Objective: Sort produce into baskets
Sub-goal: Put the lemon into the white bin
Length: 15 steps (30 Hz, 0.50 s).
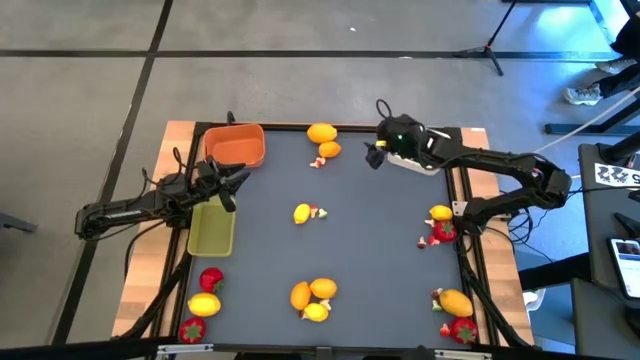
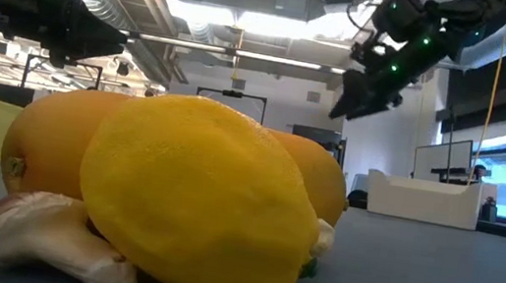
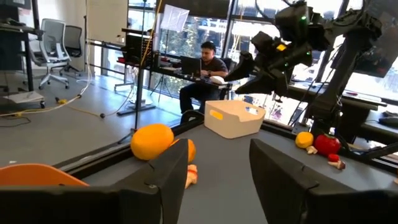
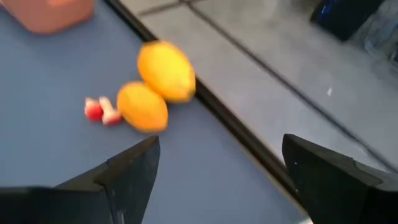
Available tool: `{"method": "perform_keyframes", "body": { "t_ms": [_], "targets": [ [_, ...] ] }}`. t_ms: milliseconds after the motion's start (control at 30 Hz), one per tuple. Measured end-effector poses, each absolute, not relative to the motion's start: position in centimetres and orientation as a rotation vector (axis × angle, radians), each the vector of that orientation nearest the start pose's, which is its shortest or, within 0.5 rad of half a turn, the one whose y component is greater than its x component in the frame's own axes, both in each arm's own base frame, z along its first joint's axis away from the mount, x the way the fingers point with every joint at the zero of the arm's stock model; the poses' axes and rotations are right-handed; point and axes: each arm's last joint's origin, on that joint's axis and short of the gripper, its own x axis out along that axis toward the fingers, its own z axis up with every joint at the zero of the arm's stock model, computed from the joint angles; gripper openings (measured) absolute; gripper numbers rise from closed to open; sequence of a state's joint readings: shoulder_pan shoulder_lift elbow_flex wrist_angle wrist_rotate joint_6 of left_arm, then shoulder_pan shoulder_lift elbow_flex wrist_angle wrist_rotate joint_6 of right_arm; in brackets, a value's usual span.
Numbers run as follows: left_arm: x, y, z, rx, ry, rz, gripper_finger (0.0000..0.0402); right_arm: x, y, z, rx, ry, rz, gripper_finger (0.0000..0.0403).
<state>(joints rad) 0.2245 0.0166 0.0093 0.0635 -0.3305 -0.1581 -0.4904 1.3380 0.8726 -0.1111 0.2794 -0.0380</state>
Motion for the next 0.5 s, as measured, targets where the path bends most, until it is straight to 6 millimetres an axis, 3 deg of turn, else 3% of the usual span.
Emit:
{"method": "perform_keyframes", "body": {
  "t_ms": [133, 500],
  "targets": [
    [9.2, 3.1, 17.1, -0.157, -0.101, 0.549, 0.0168, 26.2, -14.2, 24.4, 0.016, 0.565, -0.666, 0.0335],
    [9.2, 3.1, 17.2, -0.188, -0.11, 0.547, 0.0168, 29.6, -17.4, 18.7, 0.048, 0.551, -0.495, 0.0335]
  ]
}}
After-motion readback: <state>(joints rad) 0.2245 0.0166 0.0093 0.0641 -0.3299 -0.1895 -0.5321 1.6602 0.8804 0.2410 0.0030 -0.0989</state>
